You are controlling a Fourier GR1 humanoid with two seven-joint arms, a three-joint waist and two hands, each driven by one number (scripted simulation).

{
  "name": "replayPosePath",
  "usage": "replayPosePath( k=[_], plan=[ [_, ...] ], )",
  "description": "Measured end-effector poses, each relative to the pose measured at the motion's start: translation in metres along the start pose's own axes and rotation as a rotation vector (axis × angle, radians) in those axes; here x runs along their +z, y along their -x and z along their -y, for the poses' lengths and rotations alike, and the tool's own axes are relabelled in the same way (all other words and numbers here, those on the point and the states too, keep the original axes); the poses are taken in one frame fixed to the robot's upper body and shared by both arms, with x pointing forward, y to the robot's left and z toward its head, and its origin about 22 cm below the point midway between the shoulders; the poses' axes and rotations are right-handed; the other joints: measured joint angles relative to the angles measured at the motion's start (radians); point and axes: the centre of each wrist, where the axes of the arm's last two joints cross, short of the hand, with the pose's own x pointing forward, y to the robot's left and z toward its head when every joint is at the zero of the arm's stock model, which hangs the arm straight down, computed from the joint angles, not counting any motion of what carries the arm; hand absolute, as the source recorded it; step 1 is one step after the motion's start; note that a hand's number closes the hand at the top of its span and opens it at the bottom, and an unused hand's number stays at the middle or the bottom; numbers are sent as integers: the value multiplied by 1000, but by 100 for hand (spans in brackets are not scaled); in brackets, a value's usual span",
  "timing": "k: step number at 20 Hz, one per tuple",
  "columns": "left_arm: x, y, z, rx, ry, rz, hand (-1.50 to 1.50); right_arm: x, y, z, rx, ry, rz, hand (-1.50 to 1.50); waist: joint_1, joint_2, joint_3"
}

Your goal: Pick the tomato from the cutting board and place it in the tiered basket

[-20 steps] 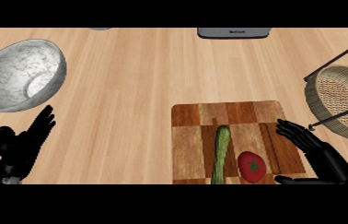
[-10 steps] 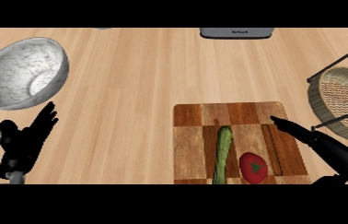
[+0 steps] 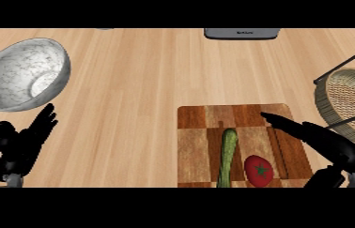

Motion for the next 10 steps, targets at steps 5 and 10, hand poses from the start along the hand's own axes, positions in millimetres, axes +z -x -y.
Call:
replayPosePath(
  k=[5, 10],
  plan=[
    [6, 7, 1, -3, -2, 10, 0, 9, -3, 10, 46, -44, -90, -150, -2, -1, 2],
    [5, 10, 7, -3, -3, 17, 0, 13, -1, 17, 77, -36, -168, -150, -3, -2, 3]
  ],
)
